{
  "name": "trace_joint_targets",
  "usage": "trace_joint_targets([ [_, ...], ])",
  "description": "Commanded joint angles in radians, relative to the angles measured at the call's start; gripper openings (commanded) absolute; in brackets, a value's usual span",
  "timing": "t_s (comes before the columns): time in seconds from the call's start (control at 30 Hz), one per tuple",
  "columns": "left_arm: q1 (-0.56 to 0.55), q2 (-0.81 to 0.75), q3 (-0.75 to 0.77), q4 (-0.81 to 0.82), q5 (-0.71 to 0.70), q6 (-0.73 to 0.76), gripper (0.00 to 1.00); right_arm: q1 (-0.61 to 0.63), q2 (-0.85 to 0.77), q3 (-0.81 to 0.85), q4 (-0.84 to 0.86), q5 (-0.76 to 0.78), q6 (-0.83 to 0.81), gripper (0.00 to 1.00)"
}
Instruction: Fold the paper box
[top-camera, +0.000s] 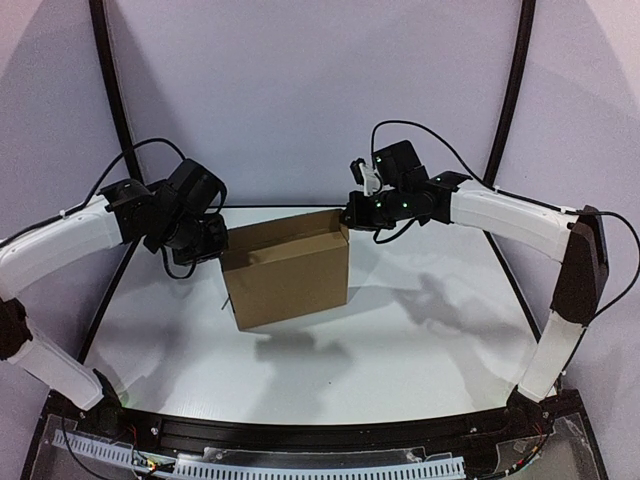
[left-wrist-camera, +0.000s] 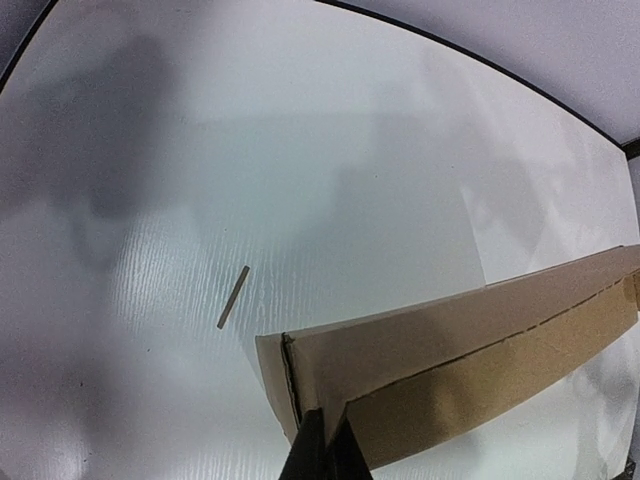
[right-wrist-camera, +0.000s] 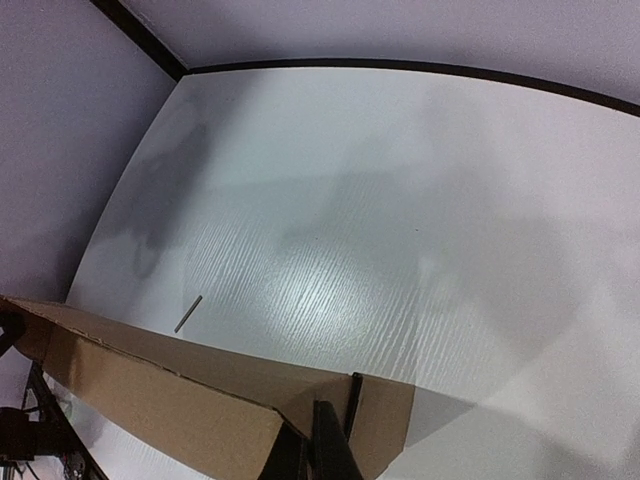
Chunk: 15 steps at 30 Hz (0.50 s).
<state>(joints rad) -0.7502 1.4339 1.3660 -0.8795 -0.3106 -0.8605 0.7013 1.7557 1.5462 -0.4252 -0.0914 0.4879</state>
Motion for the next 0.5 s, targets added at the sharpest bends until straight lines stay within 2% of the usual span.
trace_joint_targets([
  [0.0, -0.012, -0.002, -0.074, -0.077, 0.105, 0.041, 0.01, 0.03, -0.012, -0.035, -0.007, -0.062, -0.003, 0.0],
  [0.3, -0.014, 0.014, -0.121, -0.075, 0.112, 0.034, 0.01, 0.03, -0.035, -0.085, 0.068, -0.065, -0.005, 0.0],
  [0.47, -0.023, 0.057, -0.118, -0.125, 0.112, 0.038, 0.01, 0.031, -0.047, -0.111, 0.084, -0.04, -0.027, 0.0],
])
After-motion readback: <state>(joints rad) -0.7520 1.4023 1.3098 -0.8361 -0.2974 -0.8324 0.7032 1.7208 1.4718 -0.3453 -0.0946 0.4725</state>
